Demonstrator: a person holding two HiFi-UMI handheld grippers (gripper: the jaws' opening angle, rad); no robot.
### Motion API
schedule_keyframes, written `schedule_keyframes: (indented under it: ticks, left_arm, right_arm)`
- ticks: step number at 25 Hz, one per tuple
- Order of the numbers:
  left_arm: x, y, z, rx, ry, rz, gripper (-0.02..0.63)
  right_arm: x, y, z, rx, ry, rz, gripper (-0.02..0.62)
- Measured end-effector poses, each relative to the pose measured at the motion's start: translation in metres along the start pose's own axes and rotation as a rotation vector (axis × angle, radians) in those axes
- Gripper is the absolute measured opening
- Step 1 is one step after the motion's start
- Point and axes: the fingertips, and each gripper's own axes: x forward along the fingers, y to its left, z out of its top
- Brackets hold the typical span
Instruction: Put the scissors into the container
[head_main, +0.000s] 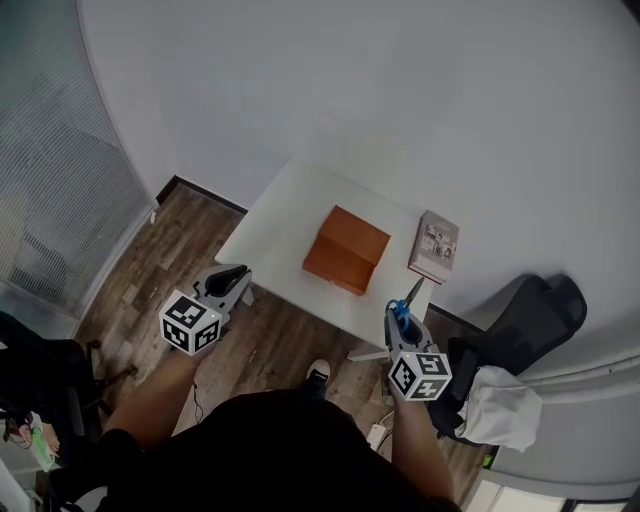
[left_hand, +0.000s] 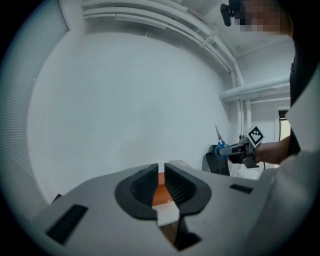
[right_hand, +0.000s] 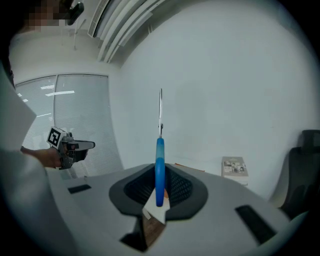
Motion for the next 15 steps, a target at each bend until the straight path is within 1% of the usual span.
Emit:
schedule_keyframes:
  ticks: [8,15]
  left_arm:
    - [0.063,0.005,0.013,0.025,0.04,0.022,0.044]
    - [0.106,0.01,0.015,0.016,0.069,0.054,0.044]
  right_arm:
    - [0.05,-0.053,0.016,0.014,0.015,0.048,0.046]
    - [0.09,-0.094,0.024,0.026,0.045,0.084,0.046]
